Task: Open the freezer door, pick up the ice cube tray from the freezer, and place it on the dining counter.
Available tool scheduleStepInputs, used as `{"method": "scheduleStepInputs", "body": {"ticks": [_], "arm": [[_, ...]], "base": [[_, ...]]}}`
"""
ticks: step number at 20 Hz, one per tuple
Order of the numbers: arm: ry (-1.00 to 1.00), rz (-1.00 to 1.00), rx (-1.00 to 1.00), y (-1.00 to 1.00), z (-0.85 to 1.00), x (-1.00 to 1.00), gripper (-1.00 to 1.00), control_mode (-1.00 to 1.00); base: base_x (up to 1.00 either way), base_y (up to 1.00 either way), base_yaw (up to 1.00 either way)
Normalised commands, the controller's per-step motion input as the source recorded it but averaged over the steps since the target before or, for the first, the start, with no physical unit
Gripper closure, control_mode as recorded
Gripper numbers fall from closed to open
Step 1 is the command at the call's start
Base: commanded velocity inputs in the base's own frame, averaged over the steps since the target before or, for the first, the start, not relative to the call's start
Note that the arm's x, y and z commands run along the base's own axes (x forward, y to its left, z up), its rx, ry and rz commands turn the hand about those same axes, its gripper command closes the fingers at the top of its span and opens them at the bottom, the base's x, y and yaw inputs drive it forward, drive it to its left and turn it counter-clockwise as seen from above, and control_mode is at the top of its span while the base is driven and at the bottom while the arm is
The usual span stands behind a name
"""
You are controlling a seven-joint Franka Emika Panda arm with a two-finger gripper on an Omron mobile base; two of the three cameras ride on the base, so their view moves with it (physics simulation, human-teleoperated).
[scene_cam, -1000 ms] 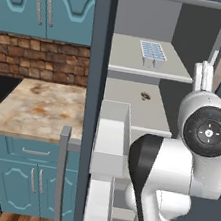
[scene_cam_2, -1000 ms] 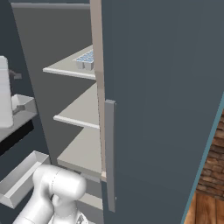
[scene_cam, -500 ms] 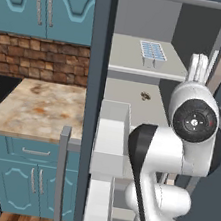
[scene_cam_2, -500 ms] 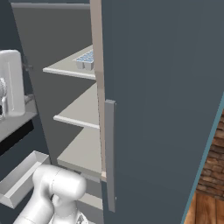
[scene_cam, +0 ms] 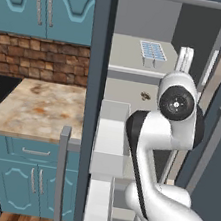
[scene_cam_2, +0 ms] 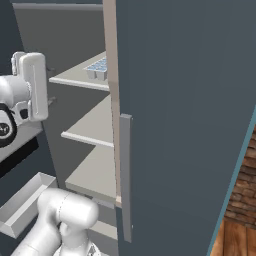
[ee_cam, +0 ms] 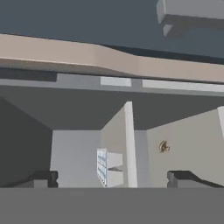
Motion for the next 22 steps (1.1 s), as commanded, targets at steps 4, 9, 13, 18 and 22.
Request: {"method": "scheduleStepInputs", "body": {"ticks": [4, 9, 13, 18, 22], "arm": [[0.00, 0.00, 0.00, 0.00, 0.00, 0.58, -1.00, -1.00], [0.05, 0.00, 0.01, 0.00, 0.00, 0.54, -1.00, -1.00], [0.11, 0.00, 0.02, 0.00, 0.00, 0.38, -1.00, -1.00], [0.10, 0.00, 0.01, 0.00, 0.00, 0.44, -1.00, -1.00], [0.02, 0.00, 0.00, -0.04, 0.00, 0.43, -1.00, -1.00]], "base": [[0.00, 0.00, 0.00], [0.00, 0.00, 0.00], [0.00, 0.00, 0.00], [0.00, 0.00, 0.00], [0.00, 0.00, 0.00]]}}
